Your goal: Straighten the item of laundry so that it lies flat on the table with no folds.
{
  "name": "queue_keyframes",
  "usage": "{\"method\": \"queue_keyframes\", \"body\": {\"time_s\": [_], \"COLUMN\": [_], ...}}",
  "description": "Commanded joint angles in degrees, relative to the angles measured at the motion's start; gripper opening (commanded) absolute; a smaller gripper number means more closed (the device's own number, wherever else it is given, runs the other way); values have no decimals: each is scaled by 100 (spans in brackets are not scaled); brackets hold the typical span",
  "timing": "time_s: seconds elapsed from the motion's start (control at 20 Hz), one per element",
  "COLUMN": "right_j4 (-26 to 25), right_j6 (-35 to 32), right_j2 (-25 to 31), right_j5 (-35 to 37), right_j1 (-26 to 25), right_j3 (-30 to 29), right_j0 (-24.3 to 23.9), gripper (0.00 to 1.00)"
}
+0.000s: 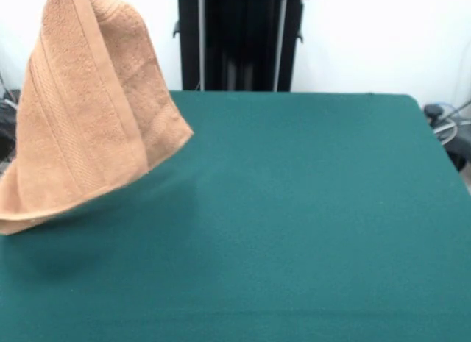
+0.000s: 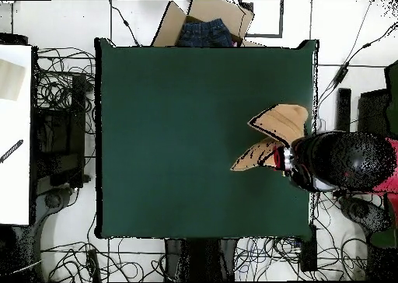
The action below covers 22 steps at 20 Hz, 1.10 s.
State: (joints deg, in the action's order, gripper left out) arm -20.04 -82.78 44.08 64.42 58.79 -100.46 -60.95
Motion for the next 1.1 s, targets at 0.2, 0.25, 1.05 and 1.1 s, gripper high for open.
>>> {"method": "queue_keyframes", "body": {"time_s": [0.2, 0.25, 1.05, 1.1], "right_j4": [233, 249, 317, 343], "right_j6": [737, 709, 1062, 1060], "right_j2": [288, 280, 445, 465], "right_j5": [401, 453, -317, -371], "right_j1": [309, 332, 331, 403], "right_j3": [-36, -14, -732, -830], "right_j0": [231, 259, -237, -276], "gripper": [0, 0, 0, 0]}}
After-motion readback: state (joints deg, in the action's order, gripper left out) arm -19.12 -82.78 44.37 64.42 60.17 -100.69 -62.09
